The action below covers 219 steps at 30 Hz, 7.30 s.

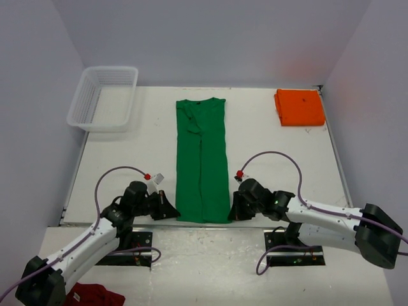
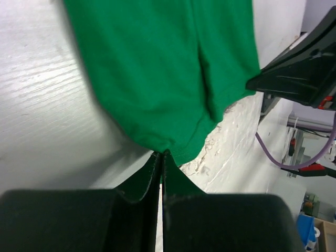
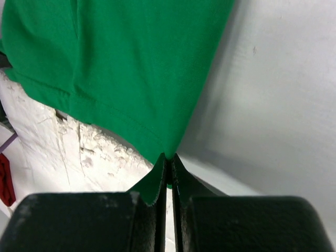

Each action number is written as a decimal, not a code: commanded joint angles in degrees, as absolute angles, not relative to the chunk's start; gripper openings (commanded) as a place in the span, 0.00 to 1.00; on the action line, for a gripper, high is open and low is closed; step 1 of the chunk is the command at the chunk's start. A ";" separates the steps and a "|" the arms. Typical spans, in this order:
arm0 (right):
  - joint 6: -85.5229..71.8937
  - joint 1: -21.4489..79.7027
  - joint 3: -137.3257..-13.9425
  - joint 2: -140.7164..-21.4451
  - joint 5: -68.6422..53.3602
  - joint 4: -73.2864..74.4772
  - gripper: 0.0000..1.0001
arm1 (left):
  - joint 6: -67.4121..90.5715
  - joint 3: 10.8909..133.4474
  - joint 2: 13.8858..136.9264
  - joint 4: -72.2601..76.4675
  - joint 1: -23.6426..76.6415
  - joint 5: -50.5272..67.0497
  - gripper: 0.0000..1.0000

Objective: Fold and stack the t-shirts
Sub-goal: Grab the bottom of the folded rectangular tshirt with both arms, then fold the folded rectangular tshirt in 1/3 of the way, then grab one side of the 2/3 rectangular tshirt with both arms

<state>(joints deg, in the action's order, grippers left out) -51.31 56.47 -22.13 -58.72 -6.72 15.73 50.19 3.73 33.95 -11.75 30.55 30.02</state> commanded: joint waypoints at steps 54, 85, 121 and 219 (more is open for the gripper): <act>-23.21 25.49 -105.81 -125.32 -7.39 41.22 0.25 | 29.45 74.26 114.79 -6.59 14.33 17.95 0.00; -25.31 29.35 -87.01 -111.78 -25.22 31.02 0.00 | 25.84 64.15 102.46 3.69 23.03 22.32 0.00; -34.19 34.10 -64.69 -107.50 -12.58 25.31 0.00 | 23.91 76.21 115.60 2.80 20.74 23.20 0.00; -36.91 27.51 -62.67 -109.16 -20.48 15.82 0.00 | 31.73 39.29 92.28 4.13 11.95 16.08 0.36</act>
<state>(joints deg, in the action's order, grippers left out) -38.11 27.73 -63.00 -108.60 -22.06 16.21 32.25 38.44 90.37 3.44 12.43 16.58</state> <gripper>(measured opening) 0.007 0.379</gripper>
